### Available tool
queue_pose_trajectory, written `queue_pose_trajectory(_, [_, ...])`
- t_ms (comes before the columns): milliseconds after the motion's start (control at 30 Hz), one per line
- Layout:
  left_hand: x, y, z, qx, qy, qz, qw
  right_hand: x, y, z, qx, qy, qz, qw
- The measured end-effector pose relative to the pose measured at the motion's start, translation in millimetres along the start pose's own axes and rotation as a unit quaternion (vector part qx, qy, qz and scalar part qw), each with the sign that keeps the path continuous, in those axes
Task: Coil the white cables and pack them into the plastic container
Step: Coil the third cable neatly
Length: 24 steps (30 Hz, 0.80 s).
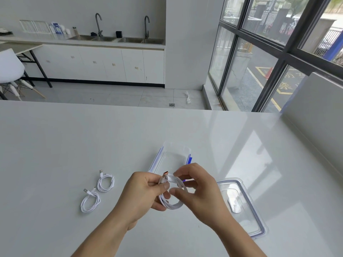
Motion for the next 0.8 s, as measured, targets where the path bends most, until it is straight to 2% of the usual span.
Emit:
queue_pose_trajectory(100, [0, -3, -2, 0.011, 0.006, -0.007, 1.0, 1, 11, -7, -0.128, 0.003, 0.071, 0.989])
queue_pose_trajectory(167, [-1, -2, -2, 0.015, 0.013, -0.007, 1.0, 0, 17, -7, -0.142, -0.01, 0.111, 0.984])
queue_pose_trajectory(233, [-2, -1, -2, 0.021, 0.02, -0.003, 1.0, -1, 15, -4, -0.11, -0.02, 0.117, 0.987])
queue_pose_trajectory(267, [-2, 0, -2, 0.021, 0.019, -0.001, 1.0, -2, 11, -2, -0.067, -0.026, 0.093, 0.993])
queue_pose_trajectory(333, [-2, 0, 0, 0.017, 0.01, 0.0, 1.0, -1, -7, 4, 0.1, -0.056, -0.01, 0.993])
queue_pose_trajectory(400, [-2, -2, 2, 0.013, -0.002, -0.002, 1.0, -5, -27, 4, 0.282, -0.098, -0.107, 0.948])
queue_pose_trajectory(467, [-2, -2, 1, 0.01, -0.004, -0.007, 1.0, -9, -38, 3, 0.365, -0.122, -0.154, 0.91])
queue_pose_trajectory(533, [-4, -2, -2, 0.007, 0.01, -0.009, 1.0, -11, -42, 2, 0.356, -0.116, -0.184, 0.909])
queue_pose_trajectory(600, [-4, 0, -4, 0.009, 0.021, -0.008, 1.0, -10, -43, 3, 0.315, -0.091, -0.197, 0.924])
queue_pose_trajectory(733, [-4, 4, -7, 0.011, 0.034, 0.002, 0.999, -3, -39, 4, 0.2, -0.031, -0.176, 0.963])
queue_pose_trajectory(800, [-4, 5, -8, 0.009, 0.044, 0.006, 0.999, -3, -38, 0, 0.173, -0.006, -0.169, 0.97])
Point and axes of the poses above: each hand's wrist, its own x-axis towards the middle knuckle, its own z-axis out of the back of the hand, y = z × x, the point moved 9 cm from there along x, towards the middle knuckle, and after that the axes turned 11 degrees about x, right-handed, at the moved point
